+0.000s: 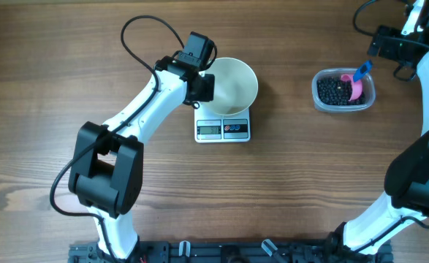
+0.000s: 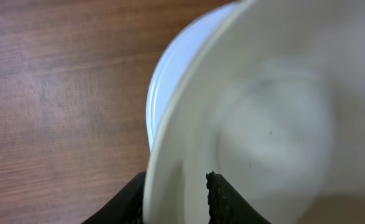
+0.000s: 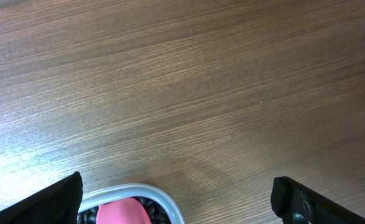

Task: Scoop item into bowl and weigh 150g on scale
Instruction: 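Move the left gripper to the rim of the white bowl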

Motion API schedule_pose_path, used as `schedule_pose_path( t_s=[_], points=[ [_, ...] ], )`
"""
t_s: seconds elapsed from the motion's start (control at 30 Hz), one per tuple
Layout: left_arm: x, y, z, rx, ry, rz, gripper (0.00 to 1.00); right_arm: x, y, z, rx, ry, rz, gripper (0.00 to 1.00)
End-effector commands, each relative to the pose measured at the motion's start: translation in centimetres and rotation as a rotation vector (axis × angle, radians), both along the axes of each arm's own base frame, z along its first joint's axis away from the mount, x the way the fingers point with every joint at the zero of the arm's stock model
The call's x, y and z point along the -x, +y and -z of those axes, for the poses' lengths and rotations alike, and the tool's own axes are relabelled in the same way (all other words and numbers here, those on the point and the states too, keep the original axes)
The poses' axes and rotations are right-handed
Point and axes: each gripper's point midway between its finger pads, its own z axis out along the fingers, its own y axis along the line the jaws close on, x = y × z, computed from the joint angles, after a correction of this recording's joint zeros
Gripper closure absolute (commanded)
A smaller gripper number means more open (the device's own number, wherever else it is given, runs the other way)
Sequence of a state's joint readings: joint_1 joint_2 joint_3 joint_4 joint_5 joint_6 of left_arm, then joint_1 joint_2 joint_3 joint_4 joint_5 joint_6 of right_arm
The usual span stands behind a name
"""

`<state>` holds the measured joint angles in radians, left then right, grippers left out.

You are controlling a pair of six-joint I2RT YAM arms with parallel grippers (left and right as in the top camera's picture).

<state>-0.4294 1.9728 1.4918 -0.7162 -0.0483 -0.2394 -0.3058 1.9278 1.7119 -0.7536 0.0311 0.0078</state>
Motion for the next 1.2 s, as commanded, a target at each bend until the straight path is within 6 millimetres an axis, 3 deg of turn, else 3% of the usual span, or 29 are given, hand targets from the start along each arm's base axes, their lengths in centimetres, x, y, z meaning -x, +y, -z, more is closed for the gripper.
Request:
schedule_pose_path(
  t_s=[0.0,0.3,1.17],
  points=[
    [-1.3,0.1,-0.6,0.008,-0.046,-0.042,0.65,-0.1,-0.3,-1.6,0.012,-0.036,0.024,0.0],
    [-2.8,1.7,-1.0,0.03,-0.081,-0.115,0.67,-0.1,-0.3,-1.6,0.012,-0.036,0.024,0.0],
    [-5.6,1.8,-2.5,0.038,-0.209,-0.142,0.66,-0.1,-0.3,-1.6,0.012,-0.036,0.024,0.0]
  ],
)
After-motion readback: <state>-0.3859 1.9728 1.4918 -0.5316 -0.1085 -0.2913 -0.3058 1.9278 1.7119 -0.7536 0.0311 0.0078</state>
